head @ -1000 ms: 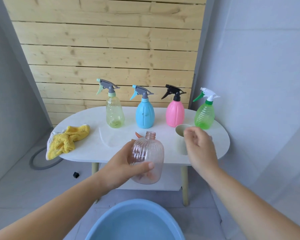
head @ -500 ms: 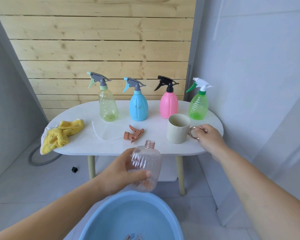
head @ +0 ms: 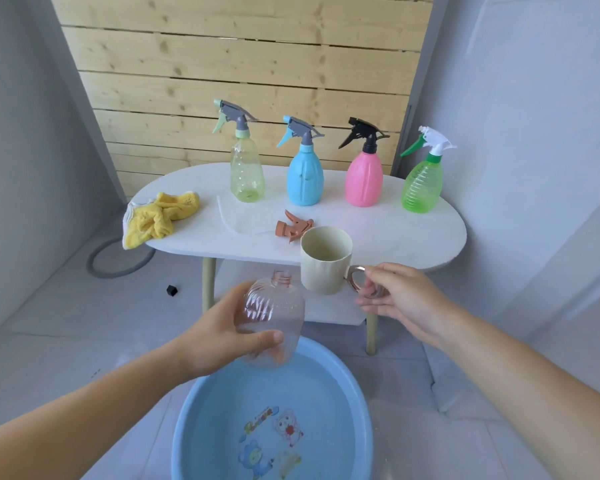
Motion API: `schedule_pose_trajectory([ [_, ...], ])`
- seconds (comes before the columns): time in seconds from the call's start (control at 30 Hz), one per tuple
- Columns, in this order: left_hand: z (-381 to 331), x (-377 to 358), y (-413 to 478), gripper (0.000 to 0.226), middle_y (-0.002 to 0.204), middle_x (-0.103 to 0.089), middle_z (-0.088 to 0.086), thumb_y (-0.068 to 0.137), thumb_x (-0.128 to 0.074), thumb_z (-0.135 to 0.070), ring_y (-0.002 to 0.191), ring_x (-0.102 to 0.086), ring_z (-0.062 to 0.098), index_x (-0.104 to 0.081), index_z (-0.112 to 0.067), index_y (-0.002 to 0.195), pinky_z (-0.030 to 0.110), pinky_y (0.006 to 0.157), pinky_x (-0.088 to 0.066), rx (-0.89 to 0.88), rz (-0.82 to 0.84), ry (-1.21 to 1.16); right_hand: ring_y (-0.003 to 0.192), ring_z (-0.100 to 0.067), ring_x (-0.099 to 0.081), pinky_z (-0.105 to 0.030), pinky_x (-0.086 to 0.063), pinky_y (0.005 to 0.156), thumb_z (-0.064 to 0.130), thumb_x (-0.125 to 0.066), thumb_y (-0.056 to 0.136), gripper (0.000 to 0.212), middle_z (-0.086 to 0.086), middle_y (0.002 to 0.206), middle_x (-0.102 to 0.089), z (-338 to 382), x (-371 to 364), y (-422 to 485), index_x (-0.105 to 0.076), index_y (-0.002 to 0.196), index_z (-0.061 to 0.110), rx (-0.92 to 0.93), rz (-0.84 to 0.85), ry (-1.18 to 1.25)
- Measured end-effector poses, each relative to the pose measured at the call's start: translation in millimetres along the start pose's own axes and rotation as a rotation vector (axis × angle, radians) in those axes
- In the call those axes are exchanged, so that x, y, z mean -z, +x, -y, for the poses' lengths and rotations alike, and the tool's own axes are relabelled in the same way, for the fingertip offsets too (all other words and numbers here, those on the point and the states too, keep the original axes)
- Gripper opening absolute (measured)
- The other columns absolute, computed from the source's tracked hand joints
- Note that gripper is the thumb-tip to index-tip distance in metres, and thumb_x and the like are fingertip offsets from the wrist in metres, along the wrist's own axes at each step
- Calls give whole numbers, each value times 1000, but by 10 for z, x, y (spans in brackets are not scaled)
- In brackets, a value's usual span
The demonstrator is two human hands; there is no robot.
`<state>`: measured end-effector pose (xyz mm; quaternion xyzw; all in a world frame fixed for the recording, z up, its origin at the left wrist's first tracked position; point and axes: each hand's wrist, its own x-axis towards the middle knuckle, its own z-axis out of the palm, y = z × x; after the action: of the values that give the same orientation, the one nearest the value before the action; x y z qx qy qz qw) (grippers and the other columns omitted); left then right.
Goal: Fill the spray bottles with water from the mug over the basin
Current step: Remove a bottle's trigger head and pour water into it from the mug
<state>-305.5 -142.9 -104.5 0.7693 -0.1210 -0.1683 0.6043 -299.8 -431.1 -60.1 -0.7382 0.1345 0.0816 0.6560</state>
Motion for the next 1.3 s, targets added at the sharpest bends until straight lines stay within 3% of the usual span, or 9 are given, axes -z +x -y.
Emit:
schedule_pose_trajectory([
  [0.17,456,94,-271,75,116,-71,-7,77,-89,-17,108,-69,9,-47,-28,139,21,85,-55,109,15,50,78,-25,-64,-37,-55,85,21,-59,96,21,-8,75,-61,-648,-358,46,-63,80,8,-132,127,-147],
  [0.3,871,-1,-422,84,121,-67,-9,67,-92,-36,110,-64,-2,-46,-33,137,16,86,-53,210,-51,62,69,-19,-56,-27,-49,68,25,-59,96,25,-4,74,-59,-1268,-541,220,-61,75,13,-200,172,-320],
  [0.4,1107,-149,-467,87,120,-65,-5,63,-93,-40,110,-65,3,-46,-34,137,22,92,-55,271,-74,57,65,-21,-48,-30,-41,64,26,-56,98,31,-4,67,-53,-1647,-605,360,-60,70,11,-197,127,-400],
  [0.53,1424,-361,-495,80,112,-59,-11,76,-89,-19,92,-60,-18,-40,-27,139,7,75,-49,330,-95,71,59,-15,-34,-25,-28,53,30,-57,97,38,-1,63,-39,-2028,-720,474,-57,71,2,-147,104,-540],
  [0.63,1684,-424,-497,88,114,-58,-12,74,-92,-24,104,-60,-10,-34,-32,140,14,80,-51,374,-90,75,54,-13,-27,-20,-21,45,27,-57,97,35,4,59,-31,-2149,-769,486,-48,66,14,-103,118,-619],
  [0.73,1873,-413,-480,95,121,-60,-6,66,-91,-34,110,-62,2,-30,-35,139,17,84,-52,406,-98,82,54,-14,-31,-26,-25,51,32,-57,96,44,7,56,-32,-2307,-771,540,-41,58,19,-73,153,-746],
  [0.93,2071,-426,-461,87,122,-58,-2,75,-90,-21,104,-63,12,-26,-34,132,8,72,-50,417,-136,138,59,-18,-40,-32,-27,53,32,-48,100,41,3,59,-43,-2396,-767,585,-47,64,13,-27,255,-970],
  [1.13,2143,-422,-457,87,119,-59,-3,73,-91,-21,98,-64,10,-27,-32,132,9,70,-51,433,-160,127,70,-23,-47,-27,-30,54,30,-46,101,41,4,64,-46,-2415,-809,630,-42,62,20,4,310,-1082],
  [1.3,2119,-417,-477,103,131,-54,-9,71,-93,-29,114,-58,8,-23,-36,146,9,81,-44,438,-141,104,70,-25,-49,-34,-33,59,31,-47,101,41,5,64,-47,-2462,-845,624,-43,61,22,9,338,-1109],
])
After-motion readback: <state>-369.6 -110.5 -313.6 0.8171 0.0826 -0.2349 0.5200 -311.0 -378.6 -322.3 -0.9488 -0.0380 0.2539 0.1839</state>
